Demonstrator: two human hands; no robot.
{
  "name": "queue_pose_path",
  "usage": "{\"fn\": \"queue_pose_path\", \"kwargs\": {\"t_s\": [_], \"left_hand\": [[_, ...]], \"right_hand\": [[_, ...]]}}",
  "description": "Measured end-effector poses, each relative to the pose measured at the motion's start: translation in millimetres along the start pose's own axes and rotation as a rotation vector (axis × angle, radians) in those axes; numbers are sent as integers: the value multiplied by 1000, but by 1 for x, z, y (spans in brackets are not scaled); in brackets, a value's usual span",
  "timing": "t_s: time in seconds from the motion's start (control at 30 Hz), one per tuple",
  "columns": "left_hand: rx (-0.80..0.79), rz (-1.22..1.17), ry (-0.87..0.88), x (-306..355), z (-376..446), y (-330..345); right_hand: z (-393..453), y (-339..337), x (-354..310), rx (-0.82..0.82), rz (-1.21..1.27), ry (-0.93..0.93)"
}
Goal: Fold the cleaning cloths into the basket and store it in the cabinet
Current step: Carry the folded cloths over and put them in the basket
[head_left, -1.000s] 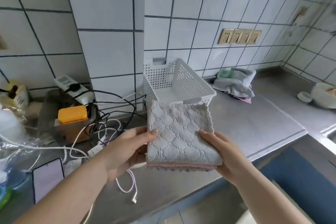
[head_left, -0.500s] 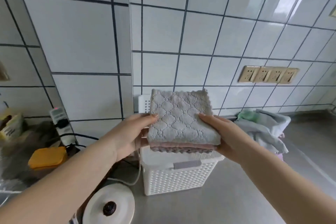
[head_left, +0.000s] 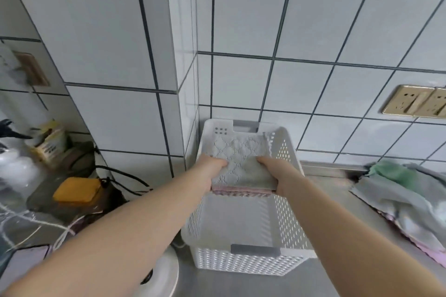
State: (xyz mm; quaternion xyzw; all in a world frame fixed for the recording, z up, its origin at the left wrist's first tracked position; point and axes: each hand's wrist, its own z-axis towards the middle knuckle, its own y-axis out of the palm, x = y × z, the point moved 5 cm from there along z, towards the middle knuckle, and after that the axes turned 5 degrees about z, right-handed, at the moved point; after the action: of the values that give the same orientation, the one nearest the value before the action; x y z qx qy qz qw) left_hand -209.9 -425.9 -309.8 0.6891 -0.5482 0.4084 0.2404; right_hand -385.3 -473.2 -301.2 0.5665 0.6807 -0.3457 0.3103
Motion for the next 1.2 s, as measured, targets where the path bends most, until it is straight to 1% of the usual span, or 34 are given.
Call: {"fn": "queue_pose_path", "kwargs": {"t_s": [0.07, 0.17, 0.23, 0.27, 0.33, 0.47, 0.57, 0.63, 0.77, 0.87, 0.93, 1.0, 1.1, 1.2], "left_hand": [[74, 46, -30, 0, -12, 5], [178, 122, -91, -9, 1, 10], [217, 145, -105, -13, 10, 14], [210, 142, -136, -17, 19, 18], [176, 90, -176, -25, 32, 23], [250, 21, -259, -44, 56, 26], [343, -79, -249, -60, 75, 26], [393, -120, -220, -71, 82, 28], [489, -221, -203, -86, 90, 31], [558, -328, -277, -88, 91, 37], [591, -411, -395, -96, 88, 43], [588, -502, -472, -102, 80, 50], [574, -621, -494, -112, 76, 58], [514, -674, -500, -115, 80, 59]], "right_hand": [[14, 6, 14, 22, -14, 47], [38, 15, 31, 32, -26, 105], [53, 18, 37, 42, -66, 123], [62, 19, 39, 46, -61, 137], [76, 20, 44, 65, -17, 160], [100, 26, 58, 93, 22, 191], [114, 28, 67, 133, 13, 171], [123, 32, 78, 132, 10, 174], [130, 39, 95, 97, 117, 220], [134, 42, 98, 69, 184, 241], [137, 43, 99, 42, 176, 237], [138, 41, 96, 46, 97, 217], [144, 32, 94, 99, -34, 200], [146, 29, 97, 75, -26, 214]]}}
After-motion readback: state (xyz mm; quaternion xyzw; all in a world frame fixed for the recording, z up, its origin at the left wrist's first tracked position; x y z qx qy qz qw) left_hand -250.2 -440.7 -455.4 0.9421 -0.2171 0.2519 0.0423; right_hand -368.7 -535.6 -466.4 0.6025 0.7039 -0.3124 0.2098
